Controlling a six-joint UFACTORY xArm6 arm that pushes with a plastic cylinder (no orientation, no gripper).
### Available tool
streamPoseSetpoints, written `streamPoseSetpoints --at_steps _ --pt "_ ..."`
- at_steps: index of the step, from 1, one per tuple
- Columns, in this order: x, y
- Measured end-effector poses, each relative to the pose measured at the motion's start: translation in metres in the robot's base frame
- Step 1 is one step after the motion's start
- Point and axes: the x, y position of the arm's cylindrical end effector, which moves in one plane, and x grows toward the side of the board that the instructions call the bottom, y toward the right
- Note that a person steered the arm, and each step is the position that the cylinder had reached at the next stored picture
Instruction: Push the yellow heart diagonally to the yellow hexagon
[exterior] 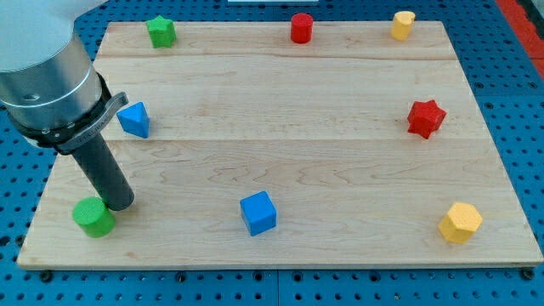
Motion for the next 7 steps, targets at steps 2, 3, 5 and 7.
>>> streamPoseSetpoints --at_steps 2,3,5,7 --pt "0.000 0.000" --pt "-0.053 0.037" --pt "-0.162 0.198" --pt "-0.242 0.319"
